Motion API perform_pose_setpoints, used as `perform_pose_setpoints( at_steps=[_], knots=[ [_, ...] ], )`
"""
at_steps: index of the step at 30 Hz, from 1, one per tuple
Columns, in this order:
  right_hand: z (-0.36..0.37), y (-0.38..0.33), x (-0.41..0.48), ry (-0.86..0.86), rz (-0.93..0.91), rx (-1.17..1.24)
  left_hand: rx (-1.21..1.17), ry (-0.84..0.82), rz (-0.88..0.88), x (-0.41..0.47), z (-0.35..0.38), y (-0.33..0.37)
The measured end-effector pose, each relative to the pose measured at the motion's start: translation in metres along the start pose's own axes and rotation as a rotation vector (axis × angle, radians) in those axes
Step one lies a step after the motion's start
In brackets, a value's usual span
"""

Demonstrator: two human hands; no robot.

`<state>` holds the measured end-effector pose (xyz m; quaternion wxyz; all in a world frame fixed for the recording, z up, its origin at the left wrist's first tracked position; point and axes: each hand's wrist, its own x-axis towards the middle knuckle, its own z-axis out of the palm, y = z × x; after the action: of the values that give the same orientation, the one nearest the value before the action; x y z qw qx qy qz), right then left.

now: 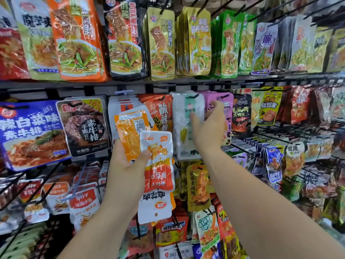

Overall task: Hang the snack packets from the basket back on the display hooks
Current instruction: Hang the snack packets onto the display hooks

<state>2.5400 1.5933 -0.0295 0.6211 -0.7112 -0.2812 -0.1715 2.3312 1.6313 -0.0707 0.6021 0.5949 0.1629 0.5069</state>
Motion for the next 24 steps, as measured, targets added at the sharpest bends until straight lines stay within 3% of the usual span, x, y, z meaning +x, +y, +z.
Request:
perform_pose_setpoints(
  at_steps=[4, 7, 13, 24],
  knots=[
    [0.013, 0.020, -0.018, 0.000, -0.287, -0.270, 0.017, 0.004, -0.021, -0.002, 0.002, -0.003],
    [0.022, 0.027, -0.023, -0.145, -0.305, -0.348, 0.014, 0.014, -0.040, -0.002, 0.004, -0.005],
    [0.034, 0.040, -0.016, -0.188, -0.385, -0.489, 0.028, 0.019, -0.050, -0.002, 0.001, -0.009],
    [0.045, 0.043, -0.004, -0.264, -0.361, -0.483, 0.000, -0.009, -0.039, 0.001, -0.005, -0.008]
  ],
)
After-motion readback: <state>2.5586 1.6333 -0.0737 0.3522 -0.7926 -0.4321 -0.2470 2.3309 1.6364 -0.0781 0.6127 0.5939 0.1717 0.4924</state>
